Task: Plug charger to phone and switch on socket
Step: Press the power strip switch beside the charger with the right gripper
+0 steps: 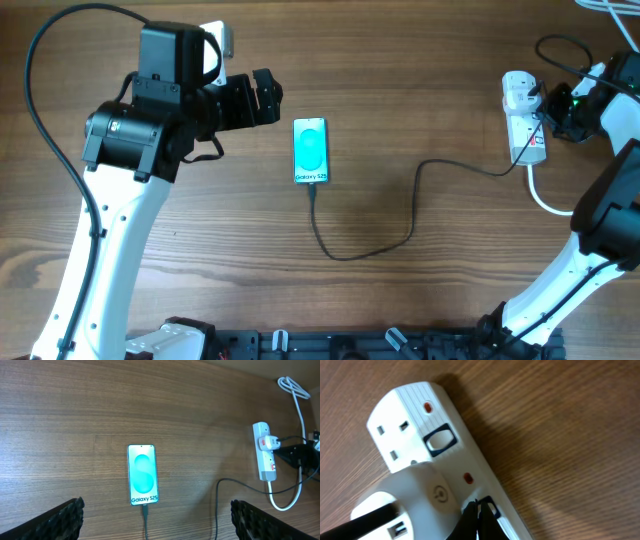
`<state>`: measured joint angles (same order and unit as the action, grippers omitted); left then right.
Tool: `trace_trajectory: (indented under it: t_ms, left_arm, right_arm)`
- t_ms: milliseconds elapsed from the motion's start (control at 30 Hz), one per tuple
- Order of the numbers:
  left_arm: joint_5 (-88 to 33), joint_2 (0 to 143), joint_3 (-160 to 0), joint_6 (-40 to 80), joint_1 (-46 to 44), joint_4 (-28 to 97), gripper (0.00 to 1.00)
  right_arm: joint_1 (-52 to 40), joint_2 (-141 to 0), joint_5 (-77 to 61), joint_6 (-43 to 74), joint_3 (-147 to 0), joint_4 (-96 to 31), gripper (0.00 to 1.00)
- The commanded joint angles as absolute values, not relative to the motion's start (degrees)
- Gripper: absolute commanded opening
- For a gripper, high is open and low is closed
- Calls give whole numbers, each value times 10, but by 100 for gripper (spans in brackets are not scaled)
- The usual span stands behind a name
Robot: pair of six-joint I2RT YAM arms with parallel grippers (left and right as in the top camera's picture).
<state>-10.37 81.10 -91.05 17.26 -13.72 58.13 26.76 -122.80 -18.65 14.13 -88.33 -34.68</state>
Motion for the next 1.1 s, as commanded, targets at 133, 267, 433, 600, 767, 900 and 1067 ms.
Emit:
trace_trajectory:
  t_ms: [133, 267, 433, 600, 767, 900, 1067]
  left_arm:
    - [-109, 807, -917, 172, -133, 581, 100]
    - [-109, 807, -917, 172, -133, 581, 100]
    - [-109, 807, -917, 172, -133, 581, 100]
    - [-109, 807, -917, 172, -133, 581, 100]
    - [-109, 807, -917, 172, -133, 581, 100]
    - [-109, 807, -917, 172, -133, 581, 100]
    - [-109, 807, -917, 172, -133, 581, 100]
  right_arm:
    - [262, -1244, -161, 171, -884, -353, 4]
    - [262, -1244, -164, 171, -884, -354, 4]
    - [262, -1244, -167, 165, -884, -359, 4]
    - [252, -1244, -167, 150, -884, -364, 4]
    - [236, -1244, -164, 151, -884, -372, 4]
    - [232, -1244, -165, 154, -884, -386, 4]
    - [232, -1244, -164, 166, -875, -388, 4]
